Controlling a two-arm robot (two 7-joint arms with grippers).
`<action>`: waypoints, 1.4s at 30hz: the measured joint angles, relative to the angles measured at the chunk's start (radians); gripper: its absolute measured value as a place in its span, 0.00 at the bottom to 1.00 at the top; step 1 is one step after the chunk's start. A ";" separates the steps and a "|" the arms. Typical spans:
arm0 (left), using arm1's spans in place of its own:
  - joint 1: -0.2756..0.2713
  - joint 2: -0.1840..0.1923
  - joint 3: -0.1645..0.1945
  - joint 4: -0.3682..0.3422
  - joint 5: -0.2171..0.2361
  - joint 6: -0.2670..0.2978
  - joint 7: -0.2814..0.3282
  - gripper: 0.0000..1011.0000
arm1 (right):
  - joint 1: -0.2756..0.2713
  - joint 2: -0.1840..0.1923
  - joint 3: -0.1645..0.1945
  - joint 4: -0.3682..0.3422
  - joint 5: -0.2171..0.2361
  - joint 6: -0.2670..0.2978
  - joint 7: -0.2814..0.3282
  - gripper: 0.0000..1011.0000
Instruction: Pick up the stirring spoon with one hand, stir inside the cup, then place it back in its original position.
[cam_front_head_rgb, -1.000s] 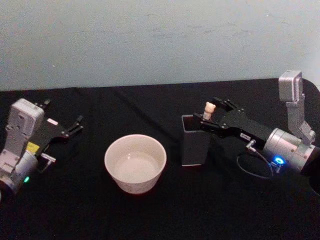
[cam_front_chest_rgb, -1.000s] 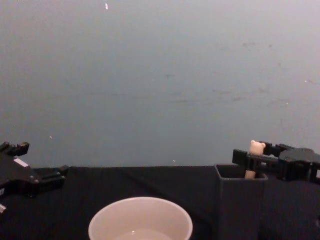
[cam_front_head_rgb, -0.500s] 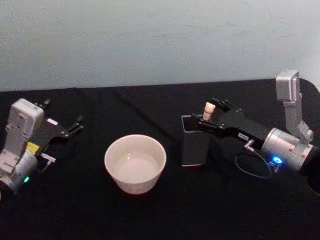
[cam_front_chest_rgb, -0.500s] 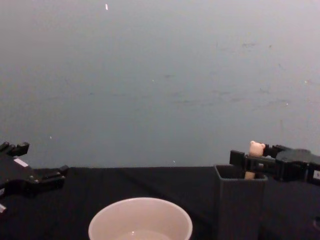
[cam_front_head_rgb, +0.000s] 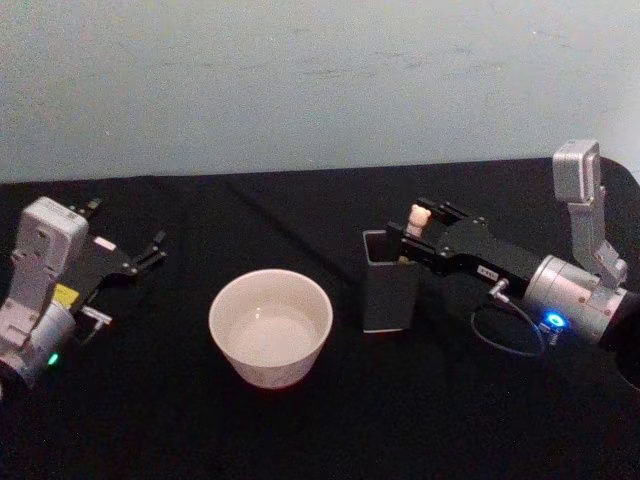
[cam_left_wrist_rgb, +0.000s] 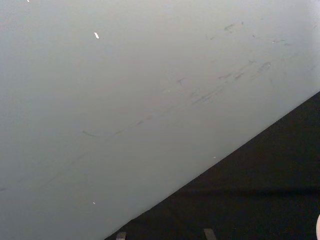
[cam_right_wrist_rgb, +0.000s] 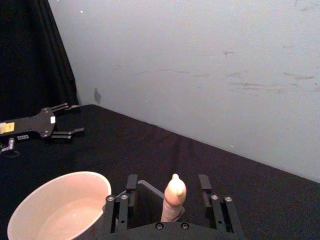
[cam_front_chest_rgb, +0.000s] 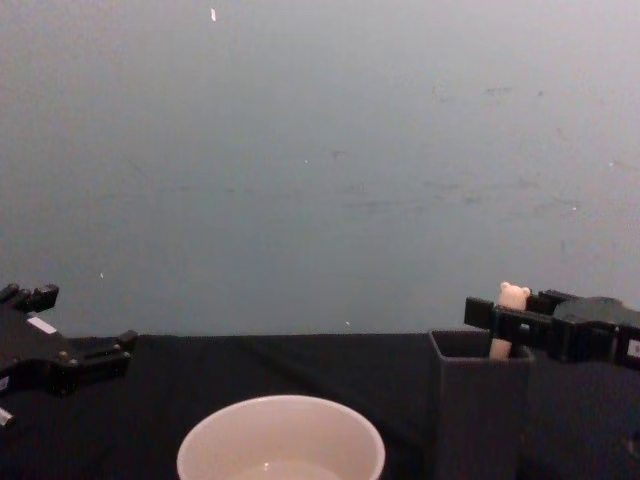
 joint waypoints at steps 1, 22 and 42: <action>0.000 0.000 0.000 0.000 0.000 0.000 0.000 0.99 | 0.000 0.000 0.000 0.000 0.000 0.000 0.000 0.71; 0.000 0.000 0.000 0.000 0.000 0.000 0.000 0.99 | -0.001 0.000 0.001 -0.001 0.002 -0.002 0.000 0.21; 0.000 0.000 0.000 0.000 0.000 0.000 0.000 0.99 | -0.041 0.014 0.027 -0.101 0.010 -0.050 -0.006 0.21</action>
